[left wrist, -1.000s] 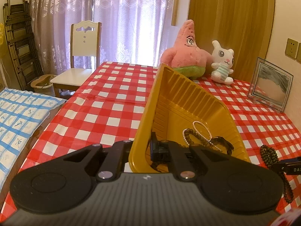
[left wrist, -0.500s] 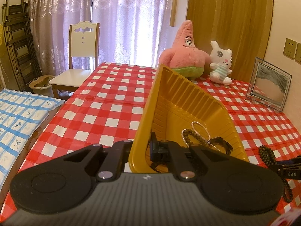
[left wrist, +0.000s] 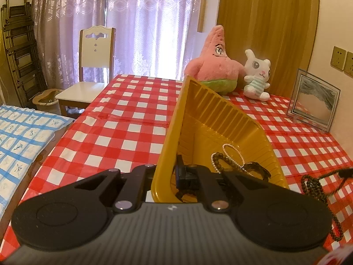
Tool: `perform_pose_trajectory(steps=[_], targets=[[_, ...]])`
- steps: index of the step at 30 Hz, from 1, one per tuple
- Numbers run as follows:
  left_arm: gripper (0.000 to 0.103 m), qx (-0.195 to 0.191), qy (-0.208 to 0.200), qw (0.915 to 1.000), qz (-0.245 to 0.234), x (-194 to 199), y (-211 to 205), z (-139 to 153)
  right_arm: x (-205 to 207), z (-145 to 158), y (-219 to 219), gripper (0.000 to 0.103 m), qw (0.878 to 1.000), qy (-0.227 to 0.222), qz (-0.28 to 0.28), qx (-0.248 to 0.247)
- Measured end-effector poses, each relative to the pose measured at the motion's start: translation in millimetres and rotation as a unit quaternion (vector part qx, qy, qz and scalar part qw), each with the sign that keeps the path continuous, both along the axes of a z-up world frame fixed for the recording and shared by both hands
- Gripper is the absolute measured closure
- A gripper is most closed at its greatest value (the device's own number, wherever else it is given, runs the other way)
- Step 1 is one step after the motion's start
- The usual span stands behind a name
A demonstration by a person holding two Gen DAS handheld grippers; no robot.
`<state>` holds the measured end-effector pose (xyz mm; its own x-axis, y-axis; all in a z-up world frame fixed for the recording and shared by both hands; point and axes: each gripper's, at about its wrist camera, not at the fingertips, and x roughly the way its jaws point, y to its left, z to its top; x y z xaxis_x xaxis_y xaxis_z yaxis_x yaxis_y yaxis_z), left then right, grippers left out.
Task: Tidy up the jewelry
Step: 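Lift the bead necklace high with the right tool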
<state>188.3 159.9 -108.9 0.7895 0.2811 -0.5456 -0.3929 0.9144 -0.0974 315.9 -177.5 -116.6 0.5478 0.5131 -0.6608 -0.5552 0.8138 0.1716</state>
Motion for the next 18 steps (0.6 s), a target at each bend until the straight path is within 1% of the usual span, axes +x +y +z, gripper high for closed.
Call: perform_pose_trajectory(steps=[5,11,18], targets=[[0.097,0.0,-0.001,1.0,-0.002,-0.3,-0.1,0.6,-2.6,49.6,-11.9,0.097,0.999,-0.03,0.009,0.035],[0.097,-0.001,-0.003,1.0,-0.003,-0.6,-0.9,1.1,-11.9,109.8,-20.3,0.097,0.995,-0.079,0.025,0.062],[0.097,0.002,-0.004,0.9999,-0.01,-0.5,-1.2,1.6,-22.1,170.1,-23.0,0.097,0.99,-0.118,0.043,0.066]])
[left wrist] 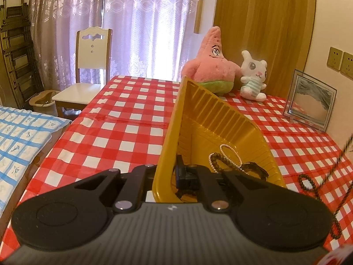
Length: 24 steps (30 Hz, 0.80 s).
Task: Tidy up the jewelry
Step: 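Lift the bead necklace high with the right tool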
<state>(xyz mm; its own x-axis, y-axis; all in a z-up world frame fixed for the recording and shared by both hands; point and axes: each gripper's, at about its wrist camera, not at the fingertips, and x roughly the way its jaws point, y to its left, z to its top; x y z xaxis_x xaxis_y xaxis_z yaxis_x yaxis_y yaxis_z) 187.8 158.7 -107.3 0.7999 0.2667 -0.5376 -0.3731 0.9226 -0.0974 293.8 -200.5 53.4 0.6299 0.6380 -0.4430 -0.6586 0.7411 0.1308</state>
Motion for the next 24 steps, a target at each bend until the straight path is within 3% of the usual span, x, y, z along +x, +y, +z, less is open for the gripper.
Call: perform_pose_trajectory(steps=[14,24], targets=[[0.097,-0.011,-0.009,0.9999,-0.007,-1.7,6.5,-2.2,-7.2,114.6,-4.9,0.097,0.998,-0.054,0.023,0.011],[0.097,-0.018,-0.014,0.9997,-0.008,-1.1,10.6,-4.0,-12.9,151.6,40.8,0.097,0.993,-0.089,0.072,0.04]])
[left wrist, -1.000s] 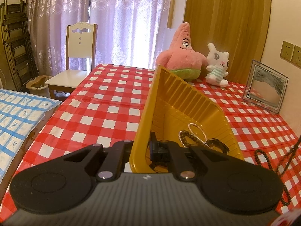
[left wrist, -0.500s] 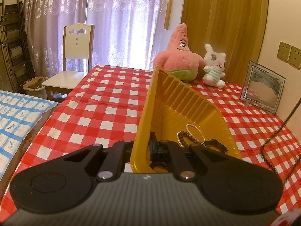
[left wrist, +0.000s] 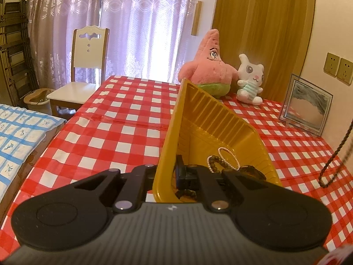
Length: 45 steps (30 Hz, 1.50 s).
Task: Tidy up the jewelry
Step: 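Lift the bead necklace high with the right tool, then lower the necklace into the orange tray and open the right tool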
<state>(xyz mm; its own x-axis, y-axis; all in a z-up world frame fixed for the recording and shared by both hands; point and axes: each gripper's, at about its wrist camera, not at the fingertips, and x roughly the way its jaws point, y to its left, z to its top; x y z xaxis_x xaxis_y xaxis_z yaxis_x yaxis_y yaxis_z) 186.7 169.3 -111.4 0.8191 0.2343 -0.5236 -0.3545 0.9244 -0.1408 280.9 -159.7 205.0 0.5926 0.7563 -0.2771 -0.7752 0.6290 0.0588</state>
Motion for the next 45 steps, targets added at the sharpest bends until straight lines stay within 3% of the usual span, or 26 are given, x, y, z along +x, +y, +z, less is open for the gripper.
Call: perform_pose_trajectory(steps=[7,13,17,25,31,35,42,45], targets=[[0.097,-0.003,-0.002,1.0,-0.001,0.8,-0.1,-0.3,-2.1,9.3,43.2,0.097,0.996,-0.007,0.05,0.073],[0.097,-0.004,-0.002,1.0,-0.003,1.9,-0.1,0.0,3.6,-14.5,76.3,0.097,0.99,0.047,0.082,0.102],[0.097,-0.003,-0.002,1.0,-0.006,2.1,0.0,0.3,11.3,-65.5,105.3,0.097,0.987,0.113,0.089,0.078],[0.097,-0.004,-0.002,1.0,-0.007,0.2,1.0,-0.9,33.4,-172.4,129.8,0.097,0.966,0.238,0.086,0.047],[0.097,-0.005,-0.001,1.0,-0.007,0.0,2.3,-1.0,43.7,-222.0,132.1,0.097,0.96,0.271,0.064,0.024],[0.097,-0.004,-0.001,1.0,-0.007,0.0,2.3,-0.9,45.8,-220.7,132.7,0.097,0.96,0.27,0.062,0.039],[0.097,-0.004,-0.001,1.0,-0.007,-0.3,2.6,-0.9,37.6,-183.4,127.8,0.097,0.966,0.209,0.082,0.126],[0.097,-0.004,-0.001,1.0,-0.007,-0.3,2.8,-1.1,41.0,-197.6,129.0,0.097,0.967,0.224,0.063,0.107]])
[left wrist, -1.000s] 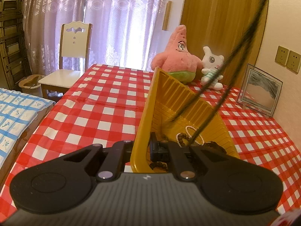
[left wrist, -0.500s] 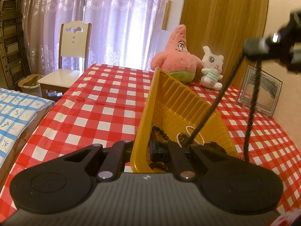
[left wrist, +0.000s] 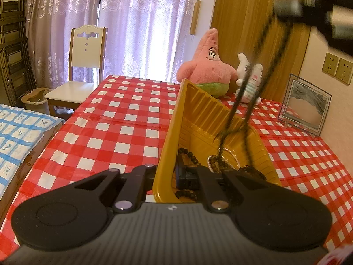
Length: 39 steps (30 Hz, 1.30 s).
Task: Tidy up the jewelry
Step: 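Lower the necklace into the orange tray and open the right tool, then open the left tool to release the orange tray rim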
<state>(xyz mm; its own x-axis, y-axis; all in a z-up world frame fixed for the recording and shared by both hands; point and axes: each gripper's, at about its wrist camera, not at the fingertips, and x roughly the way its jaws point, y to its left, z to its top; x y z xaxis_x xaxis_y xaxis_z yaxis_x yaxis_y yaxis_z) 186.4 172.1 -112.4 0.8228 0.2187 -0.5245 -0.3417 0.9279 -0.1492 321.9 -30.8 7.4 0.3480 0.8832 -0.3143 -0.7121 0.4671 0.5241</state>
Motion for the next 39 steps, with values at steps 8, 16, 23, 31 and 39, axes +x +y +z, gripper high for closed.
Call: perform_pose_trajectory(steps=[8,16,23,31,39], targets=[[0.096,-0.001,0.001,1.0,0.002,-0.7,1.1,0.6,9.4,-99.3,-3.9,0.096,0.987,0.099,-0.035,-0.124],[0.096,0.001,0.004,1.0,0.003,-1.3,2.0,0.5,10.7,-109.1,-0.6,0.097,0.985,0.101,-0.032,-0.133],[0.096,0.0,0.005,1.0,0.004,-1.9,2.0,-0.2,1.4,-93.0,7.3,0.027,0.986,0.036,-0.047,-0.156],[0.096,-0.003,0.012,0.9999,0.01,-1.8,5.0,-4.6,-9.1,-114.5,-13.8,0.026,0.973,0.056,-0.058,-0.215],[0.095,-0.021,0.024,0.9992,0.024,-0.8,12.9,-14.1,-23.9,-125.4,-40.5,0.026,0.967,0.071,-0.076,-0.232]])
